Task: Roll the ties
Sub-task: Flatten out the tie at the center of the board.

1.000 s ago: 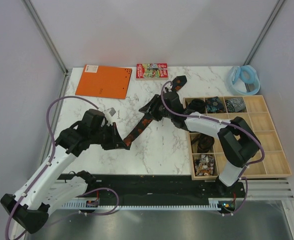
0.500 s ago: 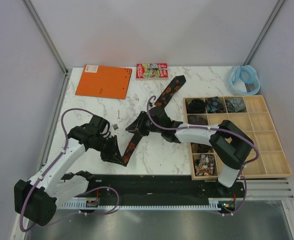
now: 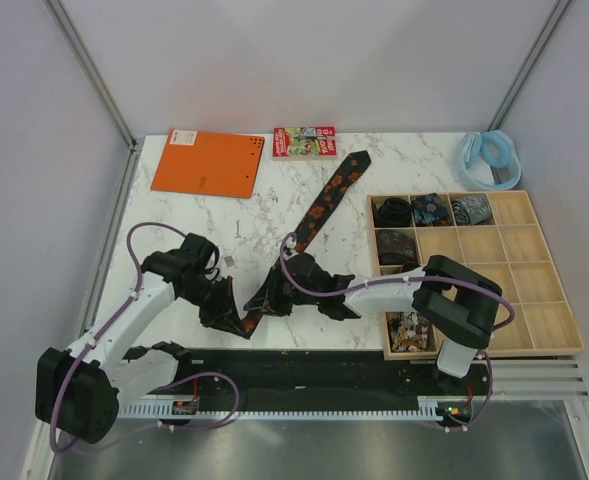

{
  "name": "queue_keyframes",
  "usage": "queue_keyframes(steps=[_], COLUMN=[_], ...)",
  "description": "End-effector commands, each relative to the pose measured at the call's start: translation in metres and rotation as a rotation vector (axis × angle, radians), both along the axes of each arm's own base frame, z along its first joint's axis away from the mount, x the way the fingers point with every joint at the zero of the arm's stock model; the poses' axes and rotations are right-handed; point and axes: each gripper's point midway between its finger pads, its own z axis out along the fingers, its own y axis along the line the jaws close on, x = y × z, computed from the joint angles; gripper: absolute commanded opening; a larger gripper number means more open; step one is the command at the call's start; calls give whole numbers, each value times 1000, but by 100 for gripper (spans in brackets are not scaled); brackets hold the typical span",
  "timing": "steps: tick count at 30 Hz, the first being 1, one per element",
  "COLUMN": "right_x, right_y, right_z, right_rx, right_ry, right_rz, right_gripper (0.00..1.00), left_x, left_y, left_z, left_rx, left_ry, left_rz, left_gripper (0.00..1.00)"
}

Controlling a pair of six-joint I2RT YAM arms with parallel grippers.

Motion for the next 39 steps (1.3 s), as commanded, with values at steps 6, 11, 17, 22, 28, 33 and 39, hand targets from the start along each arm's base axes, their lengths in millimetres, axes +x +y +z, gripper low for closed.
queue_keyframes(steps=[6,11,17,22,28,33,39], right_x=[-28,-33,-32,-26,10,44,57], right_y=[13,8,8,8,-6,-28,-50], right_z=[-11,-32,-45,-54,-63,-50,-32], right_rx=[9,-69,-111,-137,-234,-268,-312], right_ry=[25,30,15,4,-44,-89,-140], right_rz=[4,-5,6,6,23,4,-8], right_gripper=[24,23,22,22,27,31,33], left_x=[0,15,36,57,75,89,105], left_y=[-1,-2,-7,-14,-22,-23,-24], left_z=[-10,-9,-5,-7,-8,-15,-22], left_rx=[-15,-10,-13,-29,-63,-71,-70], left_ry=[26,22,1,-5,30,62,73], left_rz=[-31,-39,-36,-41,-45,-42,-48], left_gripper=[2,2,2,2,2,2,2])
